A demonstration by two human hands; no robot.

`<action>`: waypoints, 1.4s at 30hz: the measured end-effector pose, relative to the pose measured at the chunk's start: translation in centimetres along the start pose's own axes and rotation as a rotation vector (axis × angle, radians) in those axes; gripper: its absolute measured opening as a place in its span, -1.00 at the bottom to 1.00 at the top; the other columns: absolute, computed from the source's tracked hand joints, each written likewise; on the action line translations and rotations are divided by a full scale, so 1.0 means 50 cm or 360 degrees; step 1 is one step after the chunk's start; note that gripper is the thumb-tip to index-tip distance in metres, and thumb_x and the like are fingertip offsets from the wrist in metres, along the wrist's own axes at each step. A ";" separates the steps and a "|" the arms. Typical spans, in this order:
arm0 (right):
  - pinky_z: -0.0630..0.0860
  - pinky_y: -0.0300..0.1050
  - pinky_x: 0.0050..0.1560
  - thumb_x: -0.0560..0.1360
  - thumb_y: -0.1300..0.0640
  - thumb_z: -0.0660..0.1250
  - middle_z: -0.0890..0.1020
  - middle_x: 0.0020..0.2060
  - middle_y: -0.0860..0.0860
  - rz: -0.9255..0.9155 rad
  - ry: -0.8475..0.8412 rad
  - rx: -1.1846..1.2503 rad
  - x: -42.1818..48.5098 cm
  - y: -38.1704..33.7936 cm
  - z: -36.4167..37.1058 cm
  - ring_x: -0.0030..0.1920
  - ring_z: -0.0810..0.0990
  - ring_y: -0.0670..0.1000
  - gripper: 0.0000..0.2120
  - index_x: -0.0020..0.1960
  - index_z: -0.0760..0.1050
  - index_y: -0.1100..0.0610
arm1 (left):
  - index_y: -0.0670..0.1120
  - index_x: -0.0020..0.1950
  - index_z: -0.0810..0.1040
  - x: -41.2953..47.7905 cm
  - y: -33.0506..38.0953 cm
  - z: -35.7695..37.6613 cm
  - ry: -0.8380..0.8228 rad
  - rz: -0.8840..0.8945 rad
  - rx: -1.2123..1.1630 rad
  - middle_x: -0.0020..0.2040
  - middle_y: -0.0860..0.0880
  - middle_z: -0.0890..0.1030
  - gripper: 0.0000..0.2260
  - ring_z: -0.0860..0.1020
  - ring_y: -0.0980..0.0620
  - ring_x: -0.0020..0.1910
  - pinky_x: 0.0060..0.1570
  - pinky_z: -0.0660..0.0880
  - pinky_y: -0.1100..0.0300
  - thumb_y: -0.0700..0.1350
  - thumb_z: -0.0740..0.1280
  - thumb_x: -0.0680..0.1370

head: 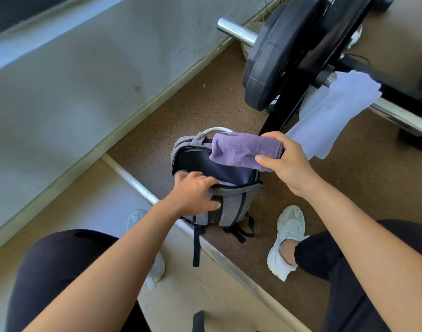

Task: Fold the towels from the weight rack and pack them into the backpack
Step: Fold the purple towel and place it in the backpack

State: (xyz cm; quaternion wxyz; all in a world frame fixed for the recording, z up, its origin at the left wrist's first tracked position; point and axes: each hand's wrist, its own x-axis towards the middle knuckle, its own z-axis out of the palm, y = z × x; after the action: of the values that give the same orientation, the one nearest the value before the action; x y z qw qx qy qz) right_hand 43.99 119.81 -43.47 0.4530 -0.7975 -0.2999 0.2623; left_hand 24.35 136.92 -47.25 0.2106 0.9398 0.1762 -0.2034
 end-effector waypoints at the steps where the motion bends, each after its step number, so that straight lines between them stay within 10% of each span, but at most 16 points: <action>1: 0.60 0.11 0.11 0.49 0.13 0.49 0.56 0.08 -0.03 -0.0010 0.0000 -0.0032 0.000 0.003 -0.003 0.13 0.55 0.00 -0.66 0.22 0.50 -0.02 | 0.05 0.34 0.48 -0.004 0.007 0.008 -0.0060 0.0032 0.0104 0.19 0.02 0.59 -0.58 0.44 -0.09 0.37 0.33 0.24 -0.14 0.17 0.31 0.53; 8: 0.49 -0.14 0.01 0.45 0.20 0.51 0.60 0.01 -0.09 -0.0064 -0.0267 -0.0254 -0.013 0.018 0.025 0.07 0.57 -0.07 -0.68 0.16 0.54 0.02 | 0.02 0.34 0.44 -0.059 0.004 0.052 -0.0086 0.0222 0.0470 0.00 0.07 0.49 -0.61 0.49 -0.06 0.16 0.12 0.33 0.00 -0.26 0.19 0.55; 25: 0.54 -0.02 -0.02 0.45 0.17 0.46 0.67 0.00 0.10 0.0335 -0.0671 -0.1105 -0.004 0.214 0.225 0.04 0.63 0.18 -0.77 0.07 0.55 0.01 | -0.02 0.46 0.39 -0.087 -0.009 0.097 -0.0113 0.0420 0.0527 0.32 -0.01 0.55 -0.59 0.45 -0.10 0.36 0.29 0.35 -0.06 -0.13 0.24 0.60; 32: 0.53 -0.09 0.01 0.43 0.35 0.42 0.68 -0.05 0.10 0.0293 -0.0478 -0.0360 -0.017 0.233 0.243 -0.02 0.61 0.03 -0.73 0.10 0.59 0.16 | -0.04 0.31 0.49 -0.096 -0.012 0.108 -0.0089 0.0357 0.0563 0.17 -0.01 0.60 -0.69 0.52 -0.10 0.25 0.30 0.28 -0.02 -0.18 0.15 0.61; 36: 0.57 -0.05 0.05 0.50 0.29 0.42 0.68 0.00 0.17 0.0740 -0.0593 0.0048 -0.002 0.232 0.258 0.01 0.63 0.06 -0.78 0.14 0.59 0.21 | -0.01 0.32 0.53 -0.094 -0.008 0.102 -0.0025 0.0352 0.0549 0.16 0.00 0.63 -0.66 0.53 -0.09 0.24 0.29 0.27 -0.01 -0.19 0.14 0.60; 42: 0.66 -0.02 -0.13 0.47 0.08 0.45 0.65 0.05 0.18 0.1031 -0.0719 -0.0774 -0.001 0.276 0.308 -0.05 0.70 0.20 -0.64 0.19 0.51 0.23 | 0.08 0.41 0.49 -0.084 -0.027 0.121 -0.0070 0.0338 0.0579 0.24 0.05 0.59 -0.58 0.49 -0.06 0.32 0.37 0.24 -0.04 -0.21 0.19 0.60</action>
State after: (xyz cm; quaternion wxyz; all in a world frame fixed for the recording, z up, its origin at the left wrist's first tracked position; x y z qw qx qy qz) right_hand 36.68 122.82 -62.58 0.0709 -0.8560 -0.1792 0.4796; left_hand 18.32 134.19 -50.76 0.0616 0.9709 0.0319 -0.2290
